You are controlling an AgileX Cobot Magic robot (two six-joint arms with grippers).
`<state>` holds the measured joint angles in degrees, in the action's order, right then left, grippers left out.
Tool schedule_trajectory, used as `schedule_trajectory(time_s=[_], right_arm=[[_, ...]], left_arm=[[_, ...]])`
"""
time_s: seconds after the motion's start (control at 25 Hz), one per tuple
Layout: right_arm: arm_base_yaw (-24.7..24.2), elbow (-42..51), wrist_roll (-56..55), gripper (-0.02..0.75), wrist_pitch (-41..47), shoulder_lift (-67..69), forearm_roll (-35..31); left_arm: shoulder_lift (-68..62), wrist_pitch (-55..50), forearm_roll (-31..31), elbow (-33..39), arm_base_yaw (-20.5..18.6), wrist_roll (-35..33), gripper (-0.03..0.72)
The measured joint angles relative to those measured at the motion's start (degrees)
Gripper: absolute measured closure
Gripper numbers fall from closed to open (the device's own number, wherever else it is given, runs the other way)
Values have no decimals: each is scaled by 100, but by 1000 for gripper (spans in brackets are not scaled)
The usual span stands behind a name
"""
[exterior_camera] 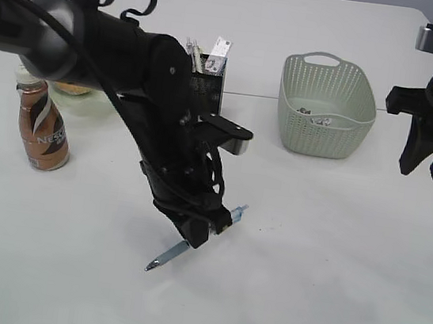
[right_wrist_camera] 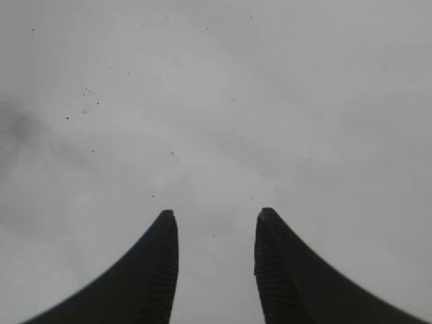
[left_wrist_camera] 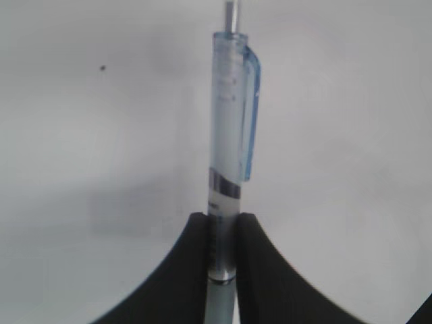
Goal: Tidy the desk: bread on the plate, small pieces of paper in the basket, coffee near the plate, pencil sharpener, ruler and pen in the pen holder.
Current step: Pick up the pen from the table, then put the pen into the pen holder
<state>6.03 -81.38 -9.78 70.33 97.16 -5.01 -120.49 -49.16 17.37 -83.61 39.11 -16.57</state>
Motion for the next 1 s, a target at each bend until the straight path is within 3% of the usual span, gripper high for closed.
schedule_trajectory(time_s=[0.2,0.4,0.6,0.8,1.0], right_arm=[[0,0,0,455,0,0,0],[0,0,0,455,0,0,-12],[0,0,0,455,0,0,-21],[0,0,0,455,0,0,-21],[0,0,0,455,12,0,-25]], left_arm=[[0,-695,0,-115,-495,826,632],[159,-1292,-44,-115,-852,956,632],[476,-1396,-205,-115,-932,965,632],[937,-789,-228,-44,-932,965,632],[1714,690,-273,929,-932,965,632]])
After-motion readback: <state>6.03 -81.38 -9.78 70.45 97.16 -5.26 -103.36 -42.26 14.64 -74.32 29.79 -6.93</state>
